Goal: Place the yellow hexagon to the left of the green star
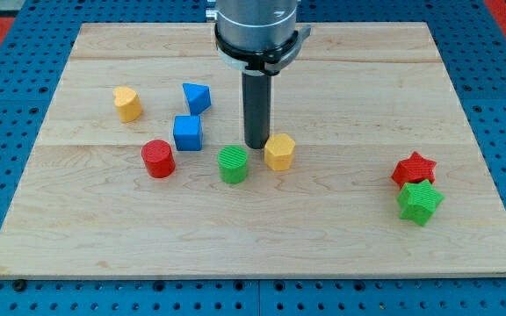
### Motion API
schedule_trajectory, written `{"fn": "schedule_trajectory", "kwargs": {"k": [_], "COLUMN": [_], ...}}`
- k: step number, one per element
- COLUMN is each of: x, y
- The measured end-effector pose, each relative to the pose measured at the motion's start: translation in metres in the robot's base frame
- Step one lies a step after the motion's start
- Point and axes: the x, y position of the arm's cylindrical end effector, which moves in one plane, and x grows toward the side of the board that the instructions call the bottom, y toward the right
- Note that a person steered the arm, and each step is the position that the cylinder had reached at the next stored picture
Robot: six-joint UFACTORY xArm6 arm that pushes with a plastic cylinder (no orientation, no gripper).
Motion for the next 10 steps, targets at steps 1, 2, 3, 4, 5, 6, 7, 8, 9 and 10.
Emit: {"fn": "schedule_trajectory", "kwargs": {"k": [1, 2, 3, 4, 5, 6, 7, 8, 9, 10], "x": [0.008, 0.029, 0.026, 0.026, 0.048, 0.063, 0.068, 0.065, 0.065, 0.064], "y": [0.040, 0.084, 0.049, 0.034, 0.050, 0.087, 0.113, 0.114, 0.114, 0.114]}}
